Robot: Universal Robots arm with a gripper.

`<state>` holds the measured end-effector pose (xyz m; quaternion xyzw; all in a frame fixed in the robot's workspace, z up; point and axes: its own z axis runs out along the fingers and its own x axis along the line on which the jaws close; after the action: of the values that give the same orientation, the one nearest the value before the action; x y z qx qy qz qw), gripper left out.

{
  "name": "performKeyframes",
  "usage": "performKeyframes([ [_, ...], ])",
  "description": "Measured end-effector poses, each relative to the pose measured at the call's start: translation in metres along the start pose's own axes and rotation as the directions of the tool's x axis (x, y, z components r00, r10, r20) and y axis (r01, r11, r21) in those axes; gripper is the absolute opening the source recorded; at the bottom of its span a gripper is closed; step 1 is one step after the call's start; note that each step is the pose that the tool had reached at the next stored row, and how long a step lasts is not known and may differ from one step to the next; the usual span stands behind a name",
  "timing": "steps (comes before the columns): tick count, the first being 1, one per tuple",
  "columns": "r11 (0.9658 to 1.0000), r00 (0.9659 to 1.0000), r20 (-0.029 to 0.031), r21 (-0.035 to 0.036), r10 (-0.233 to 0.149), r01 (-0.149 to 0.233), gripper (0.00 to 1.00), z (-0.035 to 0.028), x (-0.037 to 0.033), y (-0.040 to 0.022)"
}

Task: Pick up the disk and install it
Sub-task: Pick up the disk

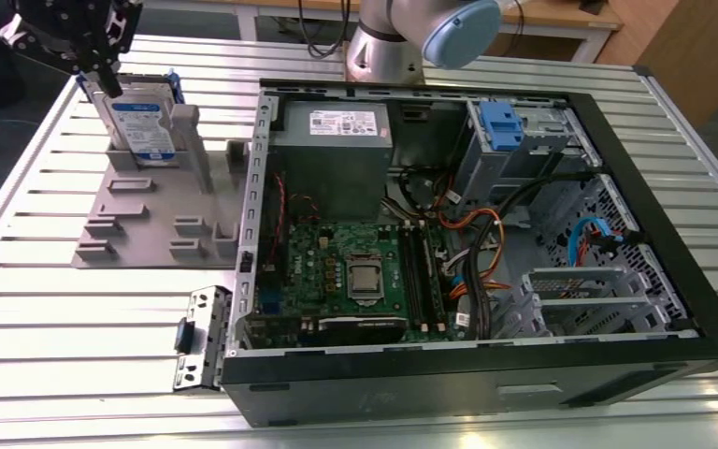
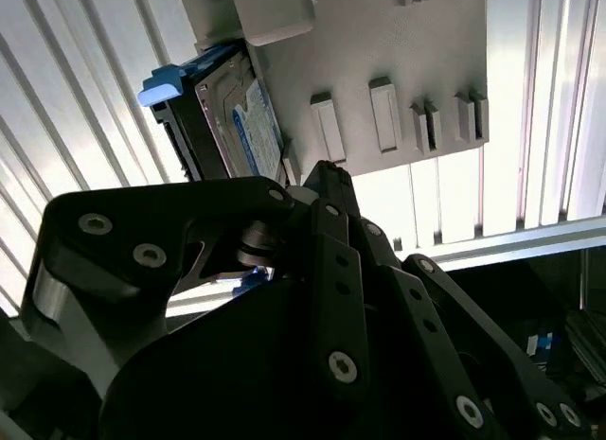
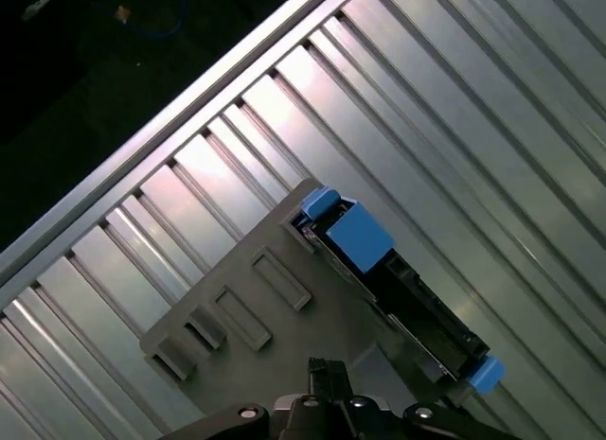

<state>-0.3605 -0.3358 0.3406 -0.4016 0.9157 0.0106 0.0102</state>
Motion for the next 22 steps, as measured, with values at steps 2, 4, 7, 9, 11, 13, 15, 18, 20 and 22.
performKeyframes([
  [2, 0.9998, 0.9998, -0.0002, -0.0005, -0.017, 0.017, 0.10, 0.0000, 0.0000, 0.0000],
  [4, 0.9994, 0.9994, -0.0003, -0.0010, -0.035, 0.035, 0.10, 0.0000, 0.0000, 0.0000],
  [7, 0.9981, 0.9981, -0.0006, -0.0017, -0.061, 0.061, 0.10, 0.0000, 0.0000, 0.0000],
  [9, 0.9970, 0.9970, -0.0008, -0.0022, -0.078, 0.078, 0.10, 0.0000, 0.0000, 0.0000],
  [11, 0.9955, 0.9955, -0.0009, -0.0026, -0.095, 0.095, 0.10, 0.0000, 0.0000, 0.0000],
  [13, 0.9938, 0.9938, -0.0011, -0.0031, -0.111, 0.111, 0.10, 0.0000, 0.0000, 0.0000],
  [15, 0.9918, 0.9918, -0.0013, -0.0036, -0.128, 0.128, 0.10, 0.0000, 0.0000, 0.0000],
  [18, 0.9883, 0.9883, -0.0014, -0.0043, -0.152, 0.152, 0.10, 0.0000, 0.0000, 0.0000],
  [20, 0.9859, 0.9859, -0.0015, -0.0047, -0.167, 0.167, 0.10, 0.0000, 0.0000, 0.0000],
  [22, 0.9835, 0.9835, -0.0016, -0.0051, -0.181, 0.181, 0.10, 0.0000, 0.0000, 0.0000],
])
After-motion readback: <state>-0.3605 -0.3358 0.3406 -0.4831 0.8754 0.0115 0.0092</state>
